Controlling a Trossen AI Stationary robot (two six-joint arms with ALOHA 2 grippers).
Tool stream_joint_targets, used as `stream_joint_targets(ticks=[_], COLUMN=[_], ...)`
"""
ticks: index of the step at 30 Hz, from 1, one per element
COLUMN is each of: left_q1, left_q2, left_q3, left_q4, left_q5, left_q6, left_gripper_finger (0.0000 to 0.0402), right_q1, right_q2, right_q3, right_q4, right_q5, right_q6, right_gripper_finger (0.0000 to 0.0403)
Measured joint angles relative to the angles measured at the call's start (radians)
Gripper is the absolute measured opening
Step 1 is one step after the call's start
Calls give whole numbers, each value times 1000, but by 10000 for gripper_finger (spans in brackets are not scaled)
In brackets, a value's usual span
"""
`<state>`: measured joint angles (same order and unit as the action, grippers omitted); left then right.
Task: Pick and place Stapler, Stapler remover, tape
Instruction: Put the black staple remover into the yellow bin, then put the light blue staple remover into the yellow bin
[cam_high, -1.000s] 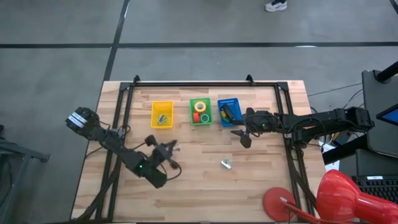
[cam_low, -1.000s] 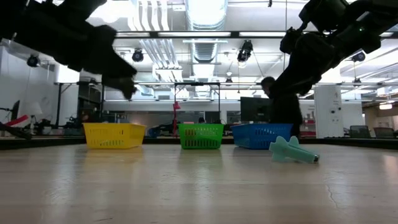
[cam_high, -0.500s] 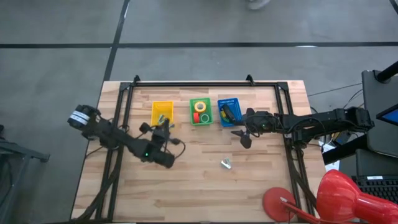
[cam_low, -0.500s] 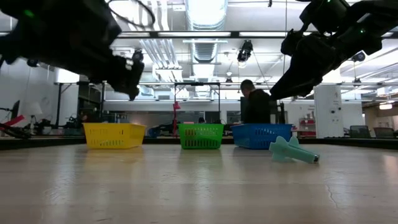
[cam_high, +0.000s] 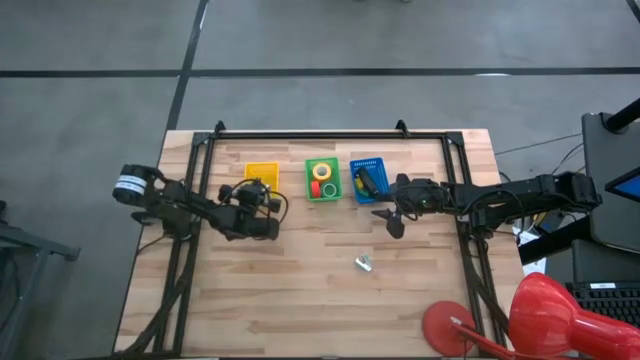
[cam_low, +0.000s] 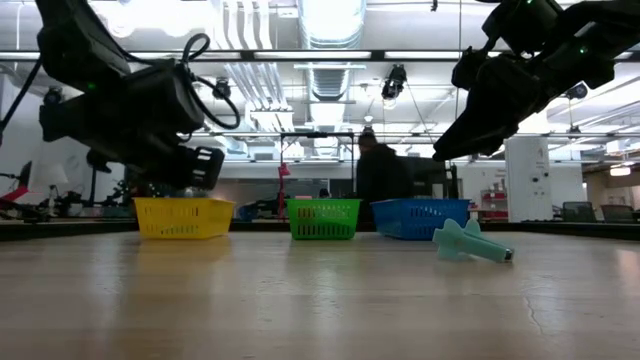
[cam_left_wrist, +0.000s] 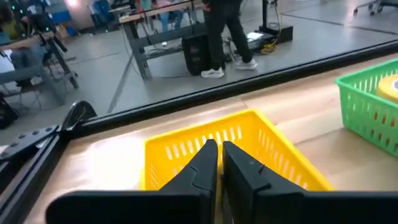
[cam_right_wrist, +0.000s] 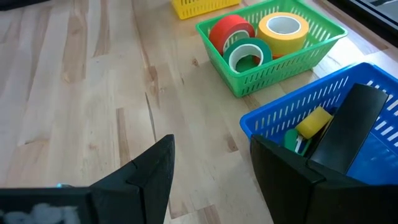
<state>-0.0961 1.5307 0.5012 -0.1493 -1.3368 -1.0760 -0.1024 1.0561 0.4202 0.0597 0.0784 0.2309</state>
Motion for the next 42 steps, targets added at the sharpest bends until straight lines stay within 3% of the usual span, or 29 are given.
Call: stream_joint_targets(ticks=[13,20,23,27,31,34,39,42], left_q1=[-13,-71,-104,-135,-148,-147,-142,-142], left_q2=[0,0,0,1,2,2,2,2], left_q3=[105,259,304,331,339,341,341,341], left_q4=[2,33,97,265,522,717,949,996], left_q5=[-14,110,124,135,237,393,665,786], left_q6=[29,36,60,237,518,722,888,952], left_gripper_finger=[55,62,58,50,38,29,15,11], right_q1=[0,38,71,120,169,202,256,278], right_q2=[0,0,0,0,0,0,44,110], right_q3=[0,-5,-6,-4,-4,-4,-5,-7], right_q4=[5,-2,-11,-58,-78,-85,-84,-76], right_q5=[-42,-166,-166,-169,-164,-148,-125,-82], right_q6=[48,158,220,313,385,420,450,471], right_gripper_finger=[205,205,205,205,205,205,200,195])
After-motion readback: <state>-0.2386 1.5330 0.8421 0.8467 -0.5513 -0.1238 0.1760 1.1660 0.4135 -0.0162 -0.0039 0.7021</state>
